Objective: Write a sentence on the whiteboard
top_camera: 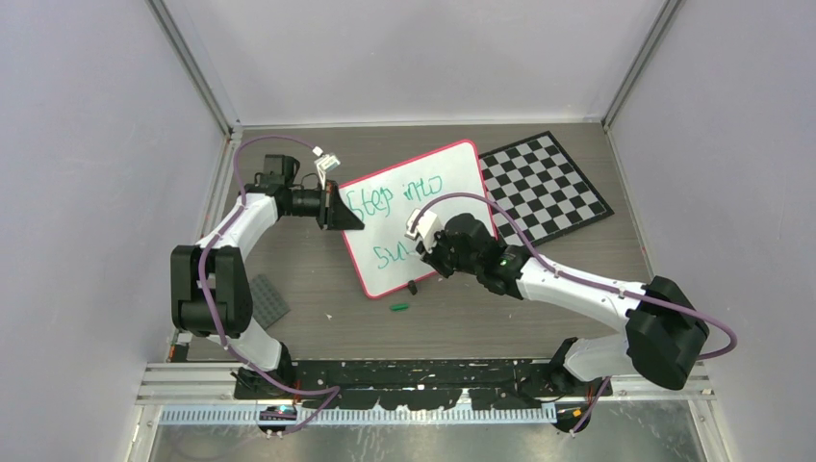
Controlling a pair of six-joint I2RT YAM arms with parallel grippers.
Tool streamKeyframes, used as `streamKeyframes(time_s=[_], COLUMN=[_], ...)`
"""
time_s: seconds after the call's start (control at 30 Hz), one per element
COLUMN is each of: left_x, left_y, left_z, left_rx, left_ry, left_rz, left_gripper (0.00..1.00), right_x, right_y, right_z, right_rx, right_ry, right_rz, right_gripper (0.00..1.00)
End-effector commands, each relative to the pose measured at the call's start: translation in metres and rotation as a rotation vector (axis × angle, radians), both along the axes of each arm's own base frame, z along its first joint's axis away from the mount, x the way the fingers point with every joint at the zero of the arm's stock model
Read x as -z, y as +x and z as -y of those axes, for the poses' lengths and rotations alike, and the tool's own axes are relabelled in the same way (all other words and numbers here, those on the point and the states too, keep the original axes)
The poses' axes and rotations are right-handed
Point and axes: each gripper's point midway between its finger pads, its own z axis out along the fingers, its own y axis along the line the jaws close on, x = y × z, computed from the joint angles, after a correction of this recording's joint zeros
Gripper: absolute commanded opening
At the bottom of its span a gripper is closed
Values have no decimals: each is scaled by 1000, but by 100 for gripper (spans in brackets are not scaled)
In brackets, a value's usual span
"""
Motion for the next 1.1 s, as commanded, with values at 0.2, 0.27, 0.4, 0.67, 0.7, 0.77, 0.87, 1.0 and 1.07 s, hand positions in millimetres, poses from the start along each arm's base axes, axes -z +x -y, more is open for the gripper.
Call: streamKeyframes(time_s=[0.2, 0.27, 0.4, 0.67, 0.7, 0.77, 0.87, 1.0, 1.07], left_x=[26, 26, 26, 26, 26, 26, 26, 25, 25], left_y=[-21, -21, -21, -19, -19, -19, -18, -18, -19], left_z=[-5, -5, -5, -4, -5, -5, -4, -4, -5], left_rx=[-25, -25, -24, -19, -19, -19, -16, -15, -14], left_ry=[105, 104, 107, 104, 104, 103, 103, 102, 104], left_rz=[-157, -157, -154, -155, -155, -158, -156, -153, -153], left_gripper=[0, 0, 0, 0, 0, 0, 0, 0, 0], right_x=[-32, -36, -42, -46, -46, -46, -47, -51, -56], right_y=[16, 18, 22, 32, 32, 33, 33, 29, 26], right_z=[-14, -16, -18, -10, -9, -8, -6, -3, -2], right_rx=[9, 14, 23, 70, 72, 71, 75, 66, 59], right_ry=[59, 66, 77, 62, 62, 57, 53, 62, 76], right_rz=[62, 69, 83, 109, 110, 111, 113, 119, 126], right_gripper=[0, 0, 0, 0, 0, 0, 0, 0, 0])
